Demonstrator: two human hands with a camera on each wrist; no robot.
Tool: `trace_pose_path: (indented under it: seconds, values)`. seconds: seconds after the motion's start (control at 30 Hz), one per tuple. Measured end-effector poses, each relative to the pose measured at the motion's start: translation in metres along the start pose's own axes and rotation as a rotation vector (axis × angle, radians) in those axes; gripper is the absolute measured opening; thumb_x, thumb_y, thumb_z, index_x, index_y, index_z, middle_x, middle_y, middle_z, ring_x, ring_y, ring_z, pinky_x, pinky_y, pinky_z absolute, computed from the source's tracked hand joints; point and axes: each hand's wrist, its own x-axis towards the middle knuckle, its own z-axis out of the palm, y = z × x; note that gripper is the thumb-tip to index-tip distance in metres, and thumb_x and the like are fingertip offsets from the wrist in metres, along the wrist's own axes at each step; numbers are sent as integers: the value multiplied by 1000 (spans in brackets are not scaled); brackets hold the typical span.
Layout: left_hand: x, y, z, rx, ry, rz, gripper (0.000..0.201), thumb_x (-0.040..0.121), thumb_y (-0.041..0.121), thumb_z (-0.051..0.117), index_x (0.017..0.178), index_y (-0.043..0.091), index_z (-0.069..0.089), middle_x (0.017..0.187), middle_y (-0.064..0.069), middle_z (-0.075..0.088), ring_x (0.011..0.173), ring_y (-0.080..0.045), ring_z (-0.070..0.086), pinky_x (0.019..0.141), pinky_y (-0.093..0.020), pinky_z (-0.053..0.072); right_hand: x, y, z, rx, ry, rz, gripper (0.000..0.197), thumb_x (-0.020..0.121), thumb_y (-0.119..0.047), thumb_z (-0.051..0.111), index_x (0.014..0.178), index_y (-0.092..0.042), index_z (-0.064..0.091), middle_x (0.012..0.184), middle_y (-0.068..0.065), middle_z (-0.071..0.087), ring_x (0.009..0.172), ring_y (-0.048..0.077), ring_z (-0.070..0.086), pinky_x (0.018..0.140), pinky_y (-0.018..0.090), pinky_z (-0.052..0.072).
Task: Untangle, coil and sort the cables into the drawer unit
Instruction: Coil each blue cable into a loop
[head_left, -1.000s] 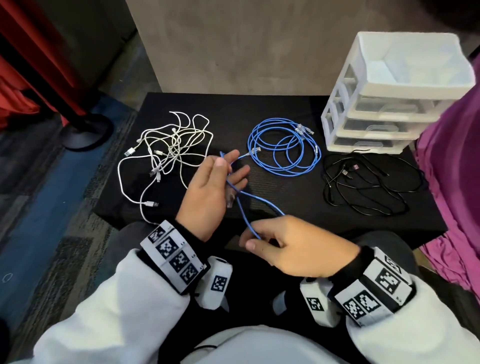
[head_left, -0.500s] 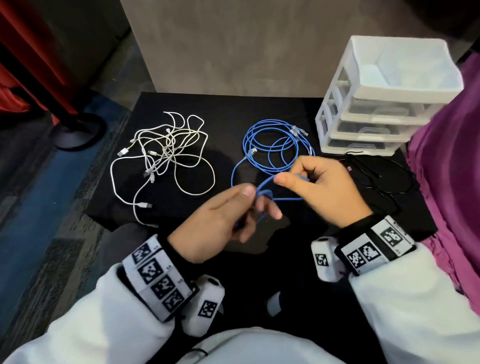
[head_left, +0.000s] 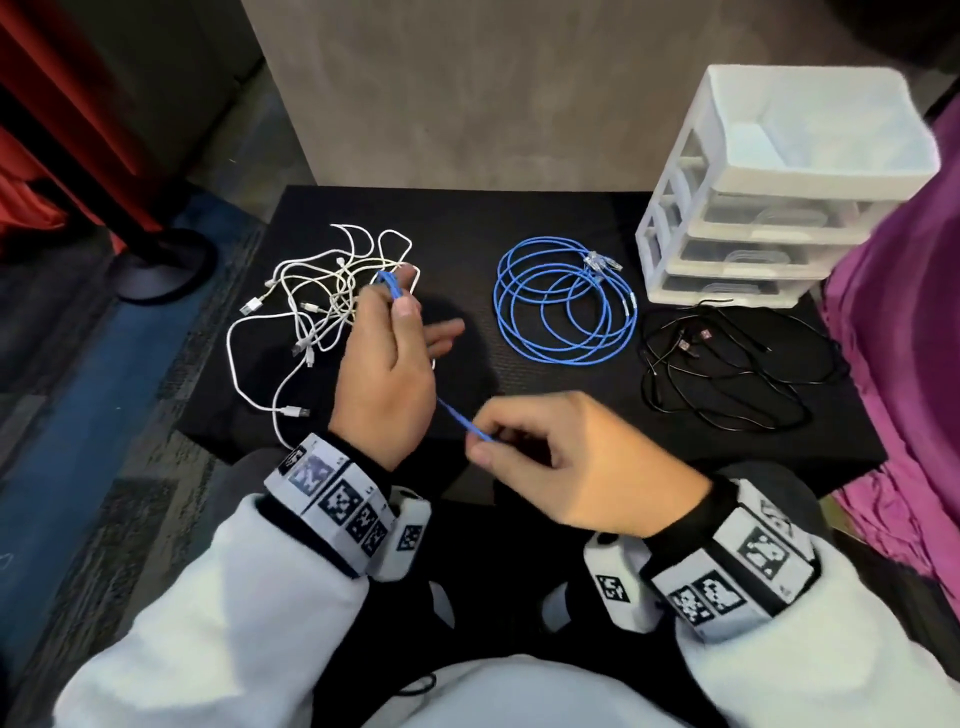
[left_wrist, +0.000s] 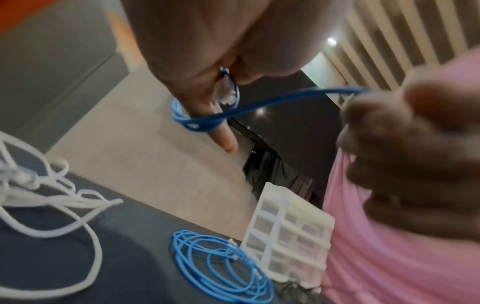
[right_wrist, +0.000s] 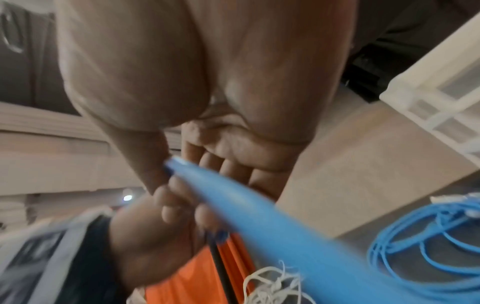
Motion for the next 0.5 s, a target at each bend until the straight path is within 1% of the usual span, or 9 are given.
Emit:
trace_pose_path:
  seconds: [0.1, 0.13, 0.2, 0.23, 0.27, 0.37, 0.43, 0.47, 0.5]
  values:
    - [-13, -1, -10, 209, -188, -24, 24, 110, 30, 36, 111, 18, 56, 119, 1, 68, 66, -18, 72, 66, -34, 57, 3, 0, -24, -24, 112, 23, 18, 102, -32, 62, 92, -21, 72, 77, 0, 69, 73, 19, 65, 73, 44, 52]
    - [-18, 1, -11, 213, -276, -40, 27, 110, 32, 36, 105, 19, 59, 103, 5, 72, 58, -20, 67, 63, -33, 53, 5, 3, -31, -51, 154, 46, 20, 101, -37, 62, 92, -23, 73, 79, -1, 71, 76, 19, 67, 75, 46, 53]
    - [-29, 9, -12, 166, -468, -72, 34, 109, 37, 34, 99, 20, 61, 72, -2, 68, 49, -21, 54, 60, -34, 45, 9, 10, -40, -69, 239, 73, 19, 98, -41, 68, 91, -26, 77, 81, -3, 74, 79, 18, 69, 78, 47, 53]
    - [-32, 12, -12, 123, -552, -91, 36, 108, 38, 33, 99, 20, 63, 72, -12, 67, 47, -19, 48, 58, -35, 40, 10, 14, -43, -50, 275, 78, 16, 95, -40, 73, 87, -27, 78, 80, -4, 75, 78, 15, 69, 78, 46, 53]
    - [-34, 15, -11, 68, -621, -112, 37, 108, 38, 32, 102, 17, 63, 82, -19, 70, 44, -17, 42, 55, -35, 35, 11, 17, -45, -12, 307, 87, 15, 92, -39, 77, 83, -27, 78, 76, -4, 74, 75, 13, 68, 76, 44, 53]
    - [-35, 22, -8, -120, -707, -187, 34, 107, 27, 31, 100, 0, 51, 110, -14, 74, 41, -9, 31, 48, -25, 27, 11, 28, -41, 115, 387, 115, 23, 86, -38, 83, 76, -19, 75, 66, 11, 61, 64, 24, 51, 66, 41, 43]
    - [-36, 26, -7, -287, -690, -262, 28, 106, 24, 32, 97, 3, 47, 110, -17, 72, 39, -7, 28, 45, -17, 28, 9, 33, -35, 191, 404, 108, 28, 90, -36, 78, 78, -11, 73, 68, 24, 52, 63, 20, 42, 64, 36, 36]
    - [-35, 27, -8, -382, -669, -305, 25, 107, 23, 32, 95, 5, 46, 105, -15, 70, 39, -5, 27, 44, -16, 27, 8, 36, -32, 207, 402, 111, 27, 94, -33, 74, 80, -10, 72, 69, 23, 53, 65, 16, 42, 64, 32, 36]
    - [-34, 27, -10, -480, -649, -356, 24, 108, 22, 31, 93, 8, 45, 98, -11, 68, 38, -3, 26, 43, -16, 25, 6, 41, -29, 209, 395, 128, 24, 99, -29, 69, 83, -11, 73, 68, 16, 57, 65, 10, 45, 64, 26, 37]
